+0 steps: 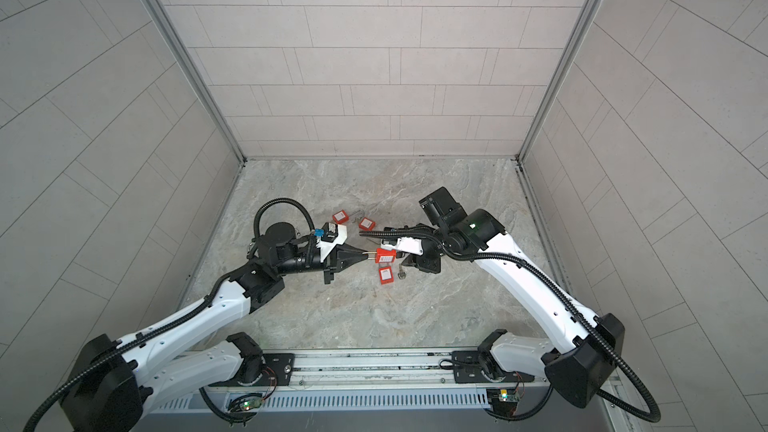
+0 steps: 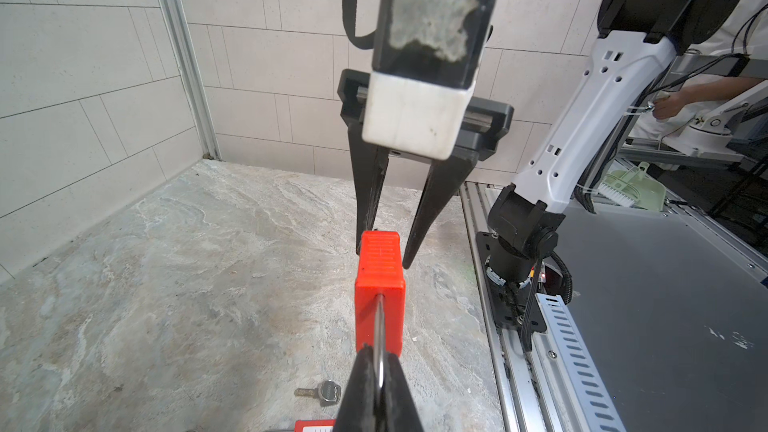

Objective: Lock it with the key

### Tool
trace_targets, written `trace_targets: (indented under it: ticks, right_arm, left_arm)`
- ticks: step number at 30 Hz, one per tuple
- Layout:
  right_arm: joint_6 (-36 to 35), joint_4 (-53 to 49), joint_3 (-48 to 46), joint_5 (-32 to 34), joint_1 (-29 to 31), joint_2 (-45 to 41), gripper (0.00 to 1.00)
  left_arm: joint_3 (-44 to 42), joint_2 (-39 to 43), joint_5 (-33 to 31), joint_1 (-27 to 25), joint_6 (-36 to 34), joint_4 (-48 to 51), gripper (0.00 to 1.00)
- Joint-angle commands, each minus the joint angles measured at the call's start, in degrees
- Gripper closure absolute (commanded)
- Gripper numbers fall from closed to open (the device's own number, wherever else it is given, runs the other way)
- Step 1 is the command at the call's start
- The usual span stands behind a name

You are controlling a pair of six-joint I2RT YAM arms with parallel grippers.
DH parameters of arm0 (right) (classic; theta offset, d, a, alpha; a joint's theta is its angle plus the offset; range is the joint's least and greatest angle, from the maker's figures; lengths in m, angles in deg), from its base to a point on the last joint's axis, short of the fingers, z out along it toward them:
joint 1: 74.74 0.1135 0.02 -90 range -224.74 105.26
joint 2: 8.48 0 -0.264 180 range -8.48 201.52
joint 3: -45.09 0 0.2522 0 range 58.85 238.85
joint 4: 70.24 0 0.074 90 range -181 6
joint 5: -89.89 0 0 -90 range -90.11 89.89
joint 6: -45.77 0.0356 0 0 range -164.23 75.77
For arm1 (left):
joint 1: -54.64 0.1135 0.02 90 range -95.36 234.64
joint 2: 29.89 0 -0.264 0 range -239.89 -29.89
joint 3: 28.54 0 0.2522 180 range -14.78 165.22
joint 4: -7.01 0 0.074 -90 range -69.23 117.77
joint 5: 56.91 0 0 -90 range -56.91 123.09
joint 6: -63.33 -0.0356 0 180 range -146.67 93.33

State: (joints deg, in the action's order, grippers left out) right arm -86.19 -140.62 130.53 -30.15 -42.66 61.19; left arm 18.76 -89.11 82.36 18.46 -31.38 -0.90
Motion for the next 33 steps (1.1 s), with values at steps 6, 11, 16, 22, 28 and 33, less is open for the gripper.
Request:
trace_targets:
  ticks: [6,11,16,22,28,33]
  right_arm:
    - [-2.1,-2.6,3.7,-1.6,-0.2,2.3,0.7]
    - [-2.1,-3.1,4.3,-2.6,-0.2,3.1,0.75]
    - [-2.3,-3.2,3.8,-2.7,-0.2,2.5,0.82]
    - [-2.9,-4.0,3.2,-1.3,-0.2,1.9,0.85]
    - [-3.0,-4.2,3.1,-1.9,-0.2,1.9,0.89]
    - [-3.2,-4.4,2.8,-1.9,-0.2,1.6,0.95]
  left_arm:
    - [2.9,-0.7,2.5,-0.5,0.8,-2.6,1.0]
    - [3.1,-0.8,2.5,-0.5,0.7,-2.2,1.0]
    - [2.9,-0.7,1.9,-0.6,0.5,-2.2,1.0]
    - [2.7,-0.5,1.6,-0.6,0.2,-1.7,1.0]
    - [2.2,0.4,0.9,-0.5,-0.2,-0.9,1.0]
    - [1.9,2.1,0.3,-0.6,-1.7,1.7,1.0]
